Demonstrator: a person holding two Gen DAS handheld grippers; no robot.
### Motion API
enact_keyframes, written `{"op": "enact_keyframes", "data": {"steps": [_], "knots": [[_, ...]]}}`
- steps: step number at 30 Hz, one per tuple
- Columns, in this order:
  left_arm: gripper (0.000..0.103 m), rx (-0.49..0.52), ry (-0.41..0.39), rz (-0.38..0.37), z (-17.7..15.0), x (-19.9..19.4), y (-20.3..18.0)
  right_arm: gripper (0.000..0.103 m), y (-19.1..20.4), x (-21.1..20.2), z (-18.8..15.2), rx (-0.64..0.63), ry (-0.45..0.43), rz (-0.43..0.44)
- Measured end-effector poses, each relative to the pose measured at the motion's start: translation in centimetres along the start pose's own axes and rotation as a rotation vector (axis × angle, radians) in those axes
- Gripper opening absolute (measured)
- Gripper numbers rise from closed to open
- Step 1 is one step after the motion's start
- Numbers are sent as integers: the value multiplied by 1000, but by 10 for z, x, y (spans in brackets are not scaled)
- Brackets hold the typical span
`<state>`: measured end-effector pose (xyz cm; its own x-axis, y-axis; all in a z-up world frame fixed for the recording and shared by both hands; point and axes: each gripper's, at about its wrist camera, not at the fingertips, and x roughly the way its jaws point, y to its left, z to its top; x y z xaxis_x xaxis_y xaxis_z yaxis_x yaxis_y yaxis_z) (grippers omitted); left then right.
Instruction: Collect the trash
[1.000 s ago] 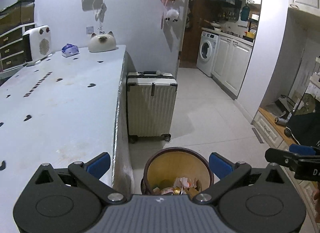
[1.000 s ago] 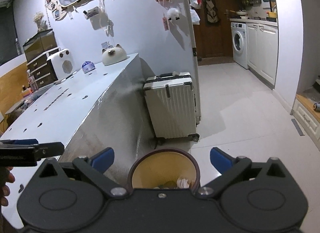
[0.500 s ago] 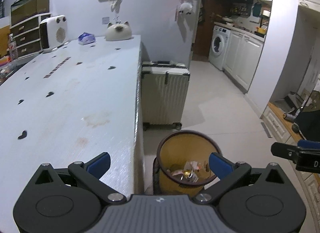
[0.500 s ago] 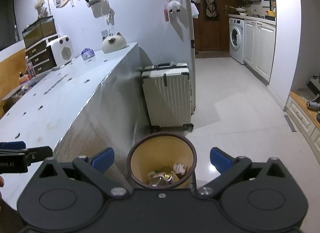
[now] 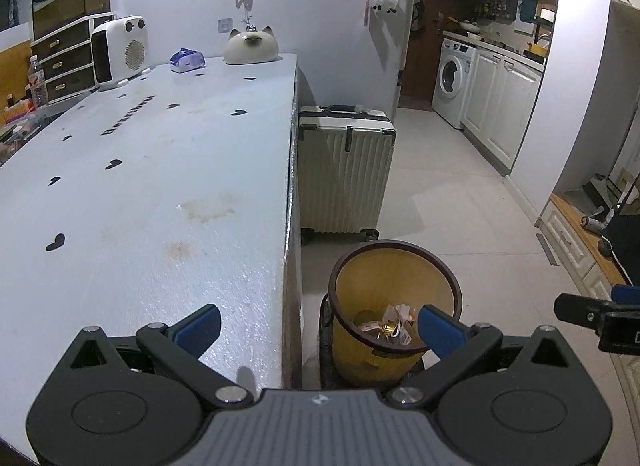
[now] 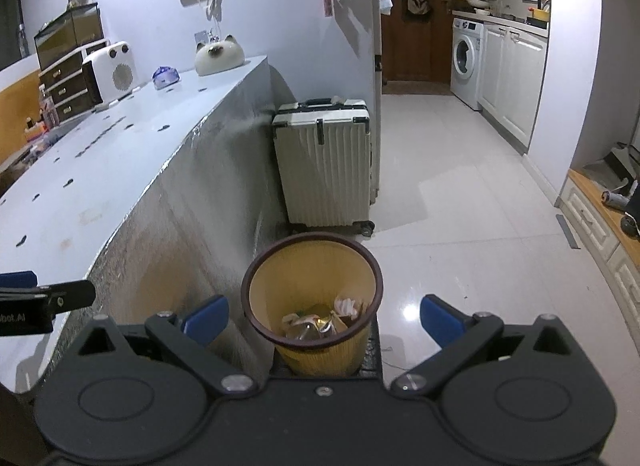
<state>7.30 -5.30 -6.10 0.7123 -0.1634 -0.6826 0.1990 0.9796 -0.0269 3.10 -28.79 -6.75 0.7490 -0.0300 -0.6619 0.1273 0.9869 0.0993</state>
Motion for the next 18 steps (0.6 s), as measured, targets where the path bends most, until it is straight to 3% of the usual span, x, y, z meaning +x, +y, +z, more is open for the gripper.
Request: {"op": "enact_keyframes", "data": {"steps": [18], "knots": [[103,-10,13,23,-3,2,1,103,9,3,2,-23,23,-41]]}}
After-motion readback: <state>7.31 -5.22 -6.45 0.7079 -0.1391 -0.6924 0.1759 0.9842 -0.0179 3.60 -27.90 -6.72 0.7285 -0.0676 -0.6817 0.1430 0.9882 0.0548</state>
